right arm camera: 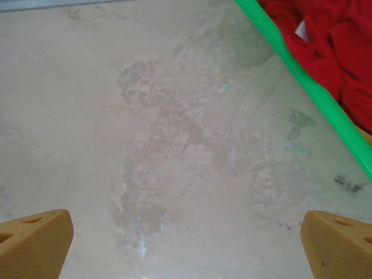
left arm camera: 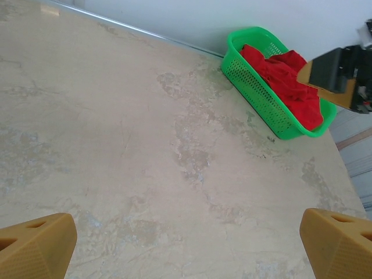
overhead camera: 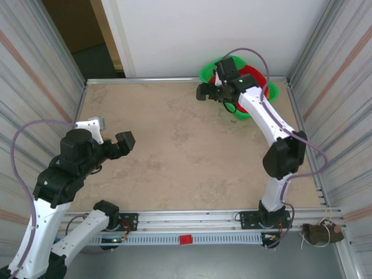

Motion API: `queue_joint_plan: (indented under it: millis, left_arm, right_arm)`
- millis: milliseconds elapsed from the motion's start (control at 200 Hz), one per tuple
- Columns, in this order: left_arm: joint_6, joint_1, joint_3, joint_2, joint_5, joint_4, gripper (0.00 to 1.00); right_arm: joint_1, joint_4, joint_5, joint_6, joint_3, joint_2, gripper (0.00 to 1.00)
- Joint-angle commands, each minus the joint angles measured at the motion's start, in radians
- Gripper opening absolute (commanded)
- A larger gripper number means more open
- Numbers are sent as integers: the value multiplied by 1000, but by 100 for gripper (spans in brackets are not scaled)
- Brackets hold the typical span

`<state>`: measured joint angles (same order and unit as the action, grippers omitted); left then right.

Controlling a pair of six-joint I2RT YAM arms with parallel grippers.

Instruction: Fold the inside-out t-shirt

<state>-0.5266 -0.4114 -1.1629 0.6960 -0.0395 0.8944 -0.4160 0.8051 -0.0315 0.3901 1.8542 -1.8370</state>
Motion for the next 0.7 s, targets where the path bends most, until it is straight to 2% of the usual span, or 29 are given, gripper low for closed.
queue_joint_plan:
  millis: [0,150,351,556,696]
  left_arm:
    - [20,6,-20,16,-28,-6,99]
    - [31,6,-36,42,-24,-20,99]
    - [28,6,-43,74,3,-49,99]
    - [31,6,-27,87,23,-98,99]
    - [28,6,-24,103,34,-127,99]
  right_arm:
    - [32,-75,-27,4,-113,20,99]
    - [63,-120,-54,18,-177,-10,99]
    - [99,-115,-61,4,-96,-130,99]
    - [126,-36,-18,-23,145,-326,98]
    - [154,75,-36,-10,448,-527,98]
